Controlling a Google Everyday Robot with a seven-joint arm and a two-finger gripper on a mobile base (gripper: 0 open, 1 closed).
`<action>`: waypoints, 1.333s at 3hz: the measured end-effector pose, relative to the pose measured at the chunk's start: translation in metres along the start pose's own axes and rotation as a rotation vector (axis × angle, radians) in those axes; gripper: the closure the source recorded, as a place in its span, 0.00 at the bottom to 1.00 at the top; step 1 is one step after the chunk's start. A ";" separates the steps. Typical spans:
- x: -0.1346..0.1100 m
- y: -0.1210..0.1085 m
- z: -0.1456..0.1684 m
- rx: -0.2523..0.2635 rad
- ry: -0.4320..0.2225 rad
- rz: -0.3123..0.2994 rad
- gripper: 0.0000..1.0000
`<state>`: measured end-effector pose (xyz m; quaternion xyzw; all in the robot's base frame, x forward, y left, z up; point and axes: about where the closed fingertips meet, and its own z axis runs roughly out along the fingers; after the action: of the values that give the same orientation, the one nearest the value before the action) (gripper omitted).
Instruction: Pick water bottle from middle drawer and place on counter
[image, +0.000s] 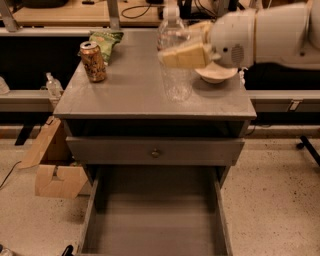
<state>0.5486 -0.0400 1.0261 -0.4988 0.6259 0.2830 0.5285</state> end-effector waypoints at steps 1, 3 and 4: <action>-0.056 -0.032 0.036 0.044 -0.016 -0.037 1.00; -0.032 -0.106 0.119 0.077 -0.052 0.008 1.00; 0.037 -0.130 0.174 0.053 -0.008 0.075 1.00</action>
Offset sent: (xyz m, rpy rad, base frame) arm 0.1571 0.0843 0.0424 0.0899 -0.0783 -0.0974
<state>0.7370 0.0565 0.9649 -0.4598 0.6494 0.2879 0.5329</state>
